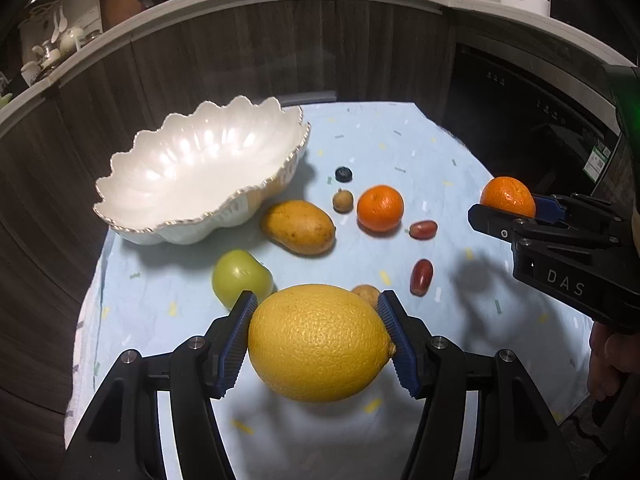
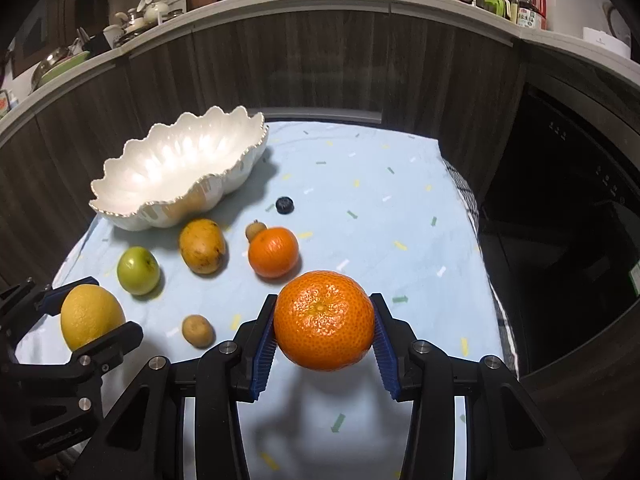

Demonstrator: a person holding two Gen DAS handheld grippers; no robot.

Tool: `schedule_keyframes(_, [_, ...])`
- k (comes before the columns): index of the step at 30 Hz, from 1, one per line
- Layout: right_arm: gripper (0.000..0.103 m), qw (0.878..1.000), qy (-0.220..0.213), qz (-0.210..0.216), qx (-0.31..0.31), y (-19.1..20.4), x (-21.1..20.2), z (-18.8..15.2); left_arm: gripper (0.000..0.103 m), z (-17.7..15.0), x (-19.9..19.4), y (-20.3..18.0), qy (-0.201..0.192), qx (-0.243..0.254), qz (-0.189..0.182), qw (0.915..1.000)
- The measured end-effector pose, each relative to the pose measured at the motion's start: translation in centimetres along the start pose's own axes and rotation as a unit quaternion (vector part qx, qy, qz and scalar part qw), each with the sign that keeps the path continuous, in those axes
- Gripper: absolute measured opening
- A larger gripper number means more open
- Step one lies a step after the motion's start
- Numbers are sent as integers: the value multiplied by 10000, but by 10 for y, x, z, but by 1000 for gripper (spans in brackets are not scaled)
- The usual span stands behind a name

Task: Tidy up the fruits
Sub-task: 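Carry the lemon and orange over the white bowl and release both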

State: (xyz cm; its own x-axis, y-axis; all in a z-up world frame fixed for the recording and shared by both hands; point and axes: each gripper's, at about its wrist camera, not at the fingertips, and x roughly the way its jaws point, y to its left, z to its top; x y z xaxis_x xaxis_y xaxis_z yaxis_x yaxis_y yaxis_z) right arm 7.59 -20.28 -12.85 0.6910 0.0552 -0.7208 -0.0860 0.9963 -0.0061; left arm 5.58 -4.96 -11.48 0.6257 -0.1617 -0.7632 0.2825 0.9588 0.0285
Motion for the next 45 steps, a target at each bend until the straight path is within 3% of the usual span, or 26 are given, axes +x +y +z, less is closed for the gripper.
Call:
schedule_keyframes(12, [44,9992,-312,164,-182,22,-9,39,61,29,-14,27,-267,-186,187,9993])
schedule_keyframes(27, [44,9949,-697,557,-474,70,5,101,61,85,-16,98,-706,-429,673,9943])
schedule_keyframes(40, [44,9934,-603,593,-776,101,44,139,61,107,11,145,-782,-639,707,9924])
schedule_keyframes(45, [44,9944,-327,613,-799,108,69,144,61,110,38,162,-520,-860,545,9934])
